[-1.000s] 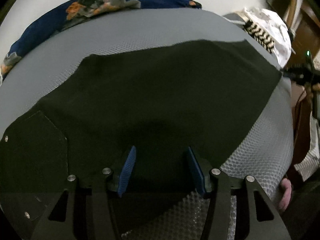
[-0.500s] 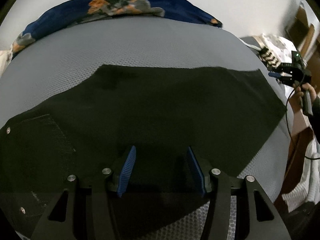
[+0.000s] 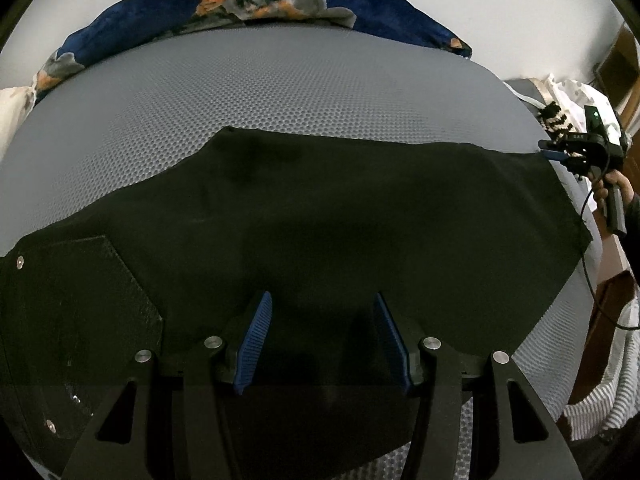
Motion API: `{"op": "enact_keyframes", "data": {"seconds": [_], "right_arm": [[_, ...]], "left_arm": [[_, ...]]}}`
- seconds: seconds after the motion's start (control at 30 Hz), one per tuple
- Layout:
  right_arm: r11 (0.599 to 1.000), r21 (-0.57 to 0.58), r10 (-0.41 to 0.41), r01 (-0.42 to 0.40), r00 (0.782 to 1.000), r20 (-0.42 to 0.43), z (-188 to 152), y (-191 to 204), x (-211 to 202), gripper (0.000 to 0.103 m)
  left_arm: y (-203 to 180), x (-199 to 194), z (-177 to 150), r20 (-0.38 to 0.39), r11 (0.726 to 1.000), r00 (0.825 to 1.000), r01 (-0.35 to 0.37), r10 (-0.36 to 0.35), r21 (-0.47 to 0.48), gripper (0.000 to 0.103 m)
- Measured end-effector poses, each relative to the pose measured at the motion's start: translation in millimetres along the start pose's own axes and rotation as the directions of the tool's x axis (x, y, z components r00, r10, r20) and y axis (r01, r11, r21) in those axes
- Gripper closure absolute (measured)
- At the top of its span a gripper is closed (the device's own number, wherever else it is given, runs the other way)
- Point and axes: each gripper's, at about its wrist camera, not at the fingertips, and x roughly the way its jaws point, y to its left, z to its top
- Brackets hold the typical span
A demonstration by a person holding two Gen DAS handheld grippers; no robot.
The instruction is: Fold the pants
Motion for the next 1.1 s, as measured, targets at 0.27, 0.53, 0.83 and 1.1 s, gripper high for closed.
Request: {"op": "enact_keyframes", "data": {"seconds": [0.27, 0.53, 0.83, 1.1], "right_arm": [[0.997, -0.082, -0.007, 0.012, 0.998, 0.059, -13.9, 10.3, -14.6, 0.099], [0.993, -0.056, -0.093, 0.106, 0.976, 0.198, -24.7, 21.6, -36.9, 0.101], [0.986, 0.001, -0.165, 0.166, 0.977, 0.139, -22.4, 12.8, -6.2, 0.099], [0.994, 0.01, -0.106, 0.106, 0.98, 0.169, -23.4, 48.6, -38.8, 0.091]], "left_arm": [[-8.6, 3.2, 11.1, 0.011, 1.0, 1.0, -0.015, 0.015, -0.002, 0.049], [4.8, -2.6, 24.9, 0.073, 0.998, 0.995, -0.066, 0.067, -0.022, 0.049], [31.9, 13.5, 19.9, 0.057, 0.991, 0.991, -0.12, 0.123, -0.067, 0.049], [41.3, -12.3, 17.0, 0.104, 0.992, 0.989, -0.097, 0.106, -0.08, 0.048]]}}
